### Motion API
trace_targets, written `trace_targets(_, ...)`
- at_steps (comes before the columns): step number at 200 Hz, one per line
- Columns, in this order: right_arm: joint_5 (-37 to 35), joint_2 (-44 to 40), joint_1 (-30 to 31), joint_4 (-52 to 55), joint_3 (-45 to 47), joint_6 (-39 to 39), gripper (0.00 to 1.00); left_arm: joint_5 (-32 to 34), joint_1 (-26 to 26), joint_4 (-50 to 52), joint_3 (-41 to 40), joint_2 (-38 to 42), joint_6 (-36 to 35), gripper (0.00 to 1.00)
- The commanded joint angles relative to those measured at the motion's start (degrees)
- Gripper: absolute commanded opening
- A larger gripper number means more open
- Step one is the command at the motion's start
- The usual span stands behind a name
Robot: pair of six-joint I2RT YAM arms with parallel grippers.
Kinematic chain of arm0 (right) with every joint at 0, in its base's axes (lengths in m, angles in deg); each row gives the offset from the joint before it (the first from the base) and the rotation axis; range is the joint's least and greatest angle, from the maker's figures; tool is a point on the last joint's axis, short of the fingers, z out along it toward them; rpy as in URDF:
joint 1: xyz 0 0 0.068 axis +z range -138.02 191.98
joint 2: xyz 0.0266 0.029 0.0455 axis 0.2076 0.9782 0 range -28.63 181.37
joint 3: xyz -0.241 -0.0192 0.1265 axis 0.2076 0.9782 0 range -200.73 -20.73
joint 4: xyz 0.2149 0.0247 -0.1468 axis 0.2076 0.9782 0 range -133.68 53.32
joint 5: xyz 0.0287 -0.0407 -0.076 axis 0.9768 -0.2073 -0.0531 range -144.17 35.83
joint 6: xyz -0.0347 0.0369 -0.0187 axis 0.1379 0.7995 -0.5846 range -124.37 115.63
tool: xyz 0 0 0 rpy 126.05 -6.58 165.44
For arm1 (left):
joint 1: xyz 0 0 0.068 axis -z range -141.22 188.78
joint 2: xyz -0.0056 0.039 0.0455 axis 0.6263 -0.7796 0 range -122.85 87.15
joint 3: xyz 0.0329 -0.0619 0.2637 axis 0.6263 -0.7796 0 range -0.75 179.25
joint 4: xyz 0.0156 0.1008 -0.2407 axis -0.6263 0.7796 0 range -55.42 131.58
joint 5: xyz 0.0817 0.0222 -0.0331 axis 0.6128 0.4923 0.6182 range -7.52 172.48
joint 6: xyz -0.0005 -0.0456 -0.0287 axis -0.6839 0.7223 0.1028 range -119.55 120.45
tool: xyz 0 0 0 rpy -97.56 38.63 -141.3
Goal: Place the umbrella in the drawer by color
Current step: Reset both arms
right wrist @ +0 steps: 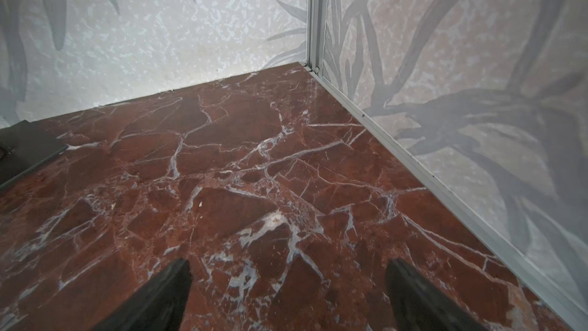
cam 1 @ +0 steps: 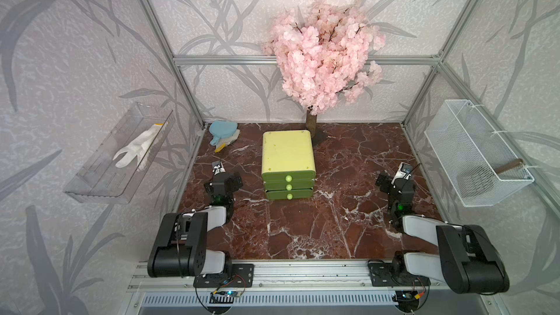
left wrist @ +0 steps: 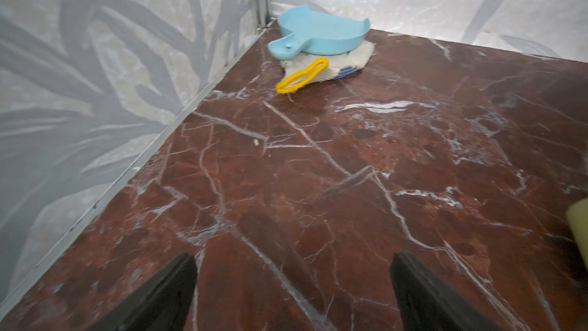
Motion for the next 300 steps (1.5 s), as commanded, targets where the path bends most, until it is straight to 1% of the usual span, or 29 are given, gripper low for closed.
trace_targets(1, 0.35, 2.08, -0.51, -9.15, 1.77, -1.51, 0.99, -7.28, 0.38, -26.42, -5.31, -6.82, -5.15, 1.0)
trace_targets(6, 1.24, 3.22, -0.78, -11.53, 2.68, -1.49, 0.99, -8.41, 0.47, -27.97, -5.76, -7.39, -5.64, 1.0)
trace_targets(11, 1.15, 5.26, -1.03, -14.81, 3.64, -1.11, 0.99, -8.54, 0.73, -26.31, -5.56, -6.58, -5.98, 1.0)
trace_targets(25, 2.67, 15.06, -1.16, -31.86, 5.9, -2.91, 0.99, -6.8, 1.07, -11.53, -1.74, -2.36, -5.28, 1.0)
trace_targets(28, 4.11, 15.42, -1.21, -32.14, 5.37, -3.65, 0.99, -6.93, 1.02, -9.26, -0.51, -2.18, -5.27, 1.0)
trace_targets(37, 9.35, 13.35, -1.22, -26.44, 4.22, -4.92, 0.99, -7.33, 1.06, -7.52, 2.42, -4.32, -6.01, 1.0)
trace_targets(46, 12.05, 13.15, -1.13, -22.91, 3.54, -6.17, 0.99, -5.31, 1.09, -6.61, 3.62, -5.23, -4.78, 1.0)
trace_targets(52, 12.7, 15.65, -1.13, -25.35, 3.19, -6.57, 0.99, -4.34, 1.08, -4.7, 4.15, -4.63, -4.44, 1.0)
trace_targets(61, 13.6, 19.94, -1.08, -32.32, 3.29, -7.53, 0.99, -4.45, 1.0, -1.58, 4.93, -3.79, -4.22, 1.0)
trace_targets(72, 13.06, 17.28, -0.95, -25.1, 1.04, -7.17, 0.99, -4.23, 1.08, -4.28, 4.31, -4.68, -4.47, 1.0)
trace_targets(85, 11.12, 16.68, -0.95, -17.76, -2.4, -6.29, 0.99, -4.31, 1.04, -2.04, 4.79, -4.01, -4.24, 1.0)
trace_targets(91, 10.66, 17.26, -1.02, -15.59, -4.29, -6.28, 0.99, -4.32, 1.09, -2.69, 4.68, -4.23, -4.3, 1.0)
trace_targets(101, 10.93, 16.07, -1.04, -8.62, -7.04, -6.0, 0.99, -4.27, 1.1, -3.17, 4.6, -4.39, -4.32, 1.0)
trace_targets(107, 11.56, 15.65, -1.02, -6.81, -7.37, -6.17, 0.99, -4.36, 1.04, -2.31, 4.76, -4.08, -4.26, 1.0)
trace_targets(124, 11.82, 16.88, -1.01, -10.67, -6.47, -6.77, 0.99, -4.32, 0.94, -2.7, 4.72, -4.23, -4.3, 1.0)
trace_targets(134, 11.87, 16.22, -1.0, -8.48, -6.93, -6.54, 0.99, -4.39, 0.96, -2.34, 5.02, -4.33, -4.25, 1.0)
trace_targets(152, 12.39, 16.54, -0.79, -9.65, -6.62, -7.31, 0.99, -4.72, 0.72, -1.79, 5.28, -4.4, -4.03, 1.0)
trace_targets(175, 16.83, 16.5, -0.77, -8.26, -7.41, -9.05, 0.99, -4.75, 0.67, -1.89, 5.27, -4.42, -4.04, 1.0)
trace_targets(199, 17.14, 16.51, -0.69, -8.58, -7.21, -9.32, 0.99, -4.72, 0.74, -1.88, 5.25, -4.41, -4.02, 1.0)
trace_targets(213, 18.82, 16.51, -0.56, -8.68, -7.16, -9.93, 0.99, -4.81, 0.68, -1.9, 5.28, -4.4, -3.95, 1.0)
trace_targets(300, 19.04, 16.51, -0.58, -8.68, -7.16, -10.04, 0.99, -4.93, 0.59, -1.95, 5.16, -4.32, -3.95, 1.0)
